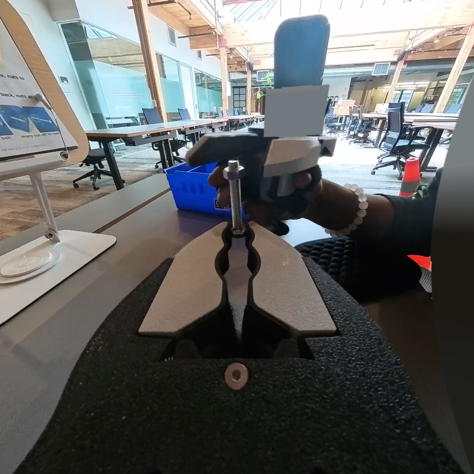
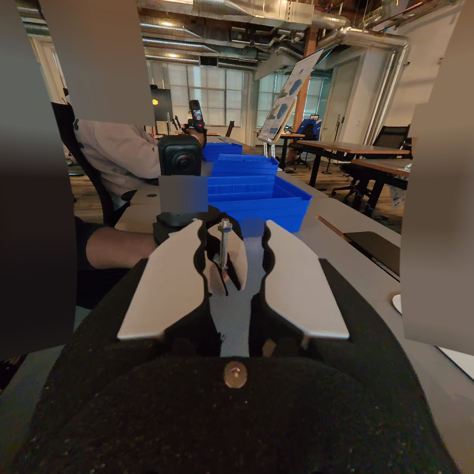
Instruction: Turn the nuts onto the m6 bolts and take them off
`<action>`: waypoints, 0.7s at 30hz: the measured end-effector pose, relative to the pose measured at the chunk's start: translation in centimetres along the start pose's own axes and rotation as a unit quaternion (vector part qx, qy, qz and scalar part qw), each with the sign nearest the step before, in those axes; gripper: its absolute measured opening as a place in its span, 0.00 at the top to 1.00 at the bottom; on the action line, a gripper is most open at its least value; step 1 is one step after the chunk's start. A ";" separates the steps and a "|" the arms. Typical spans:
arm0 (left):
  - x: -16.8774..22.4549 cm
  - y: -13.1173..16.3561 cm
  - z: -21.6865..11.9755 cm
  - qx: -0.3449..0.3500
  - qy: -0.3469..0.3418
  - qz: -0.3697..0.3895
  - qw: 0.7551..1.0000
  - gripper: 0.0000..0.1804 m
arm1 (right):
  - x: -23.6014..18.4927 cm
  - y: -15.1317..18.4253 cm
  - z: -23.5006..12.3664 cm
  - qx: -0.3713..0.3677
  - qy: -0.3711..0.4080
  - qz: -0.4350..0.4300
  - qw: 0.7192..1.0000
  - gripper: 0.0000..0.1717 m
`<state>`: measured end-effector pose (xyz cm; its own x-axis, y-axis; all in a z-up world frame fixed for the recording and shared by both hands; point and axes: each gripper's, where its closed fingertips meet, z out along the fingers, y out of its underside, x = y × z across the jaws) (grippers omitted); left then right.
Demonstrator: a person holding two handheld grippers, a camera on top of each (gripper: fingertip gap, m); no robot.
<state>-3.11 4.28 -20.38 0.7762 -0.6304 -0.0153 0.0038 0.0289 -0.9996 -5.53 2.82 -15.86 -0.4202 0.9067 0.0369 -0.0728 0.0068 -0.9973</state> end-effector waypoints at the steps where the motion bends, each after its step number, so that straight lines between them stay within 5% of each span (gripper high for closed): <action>1: 0.1 0.0 0.0 -0.001 0.001 0.001 1.000 0.95 | 0.0 0.1 0.1 -0.002 0.002 -0.001 1.000 0.76; 6: -0.1 -0.1 -0.1 0.004 -0.001 -0.004 1.000 0.95 | 0.8 -0.1 -0.6 0.002 0.018 -0.008 1.000 0.95; 10: -0.2 -0.2 -0.1 0.005 -0.003 -0.003 1.000 0.95 | 0.8 -0.4 -0.8 0.013 0.012 -0.001 1.000 0.96; 15: 0.0 0.0 0.0 0.002 0.001 -0.001 1.000 0.95 | -0.1 0.2 0.1 -0.004 -0.004 -0.001 1.000 0.82; 21: -0.3 -0.2 -0.2 0.009 -0.005 -0.005 1.000 0.95 | 0.9 -0.3 -0.9 0.010 0.012 -0.001 1.000 0.97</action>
<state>-3.50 4.30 -20.14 0.7825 -0.6226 -0.0055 0.0230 0.0376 -0.9990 -5.07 4.06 -15.58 -0.3975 0.9168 0.0377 -0.0925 0.0008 -0.9957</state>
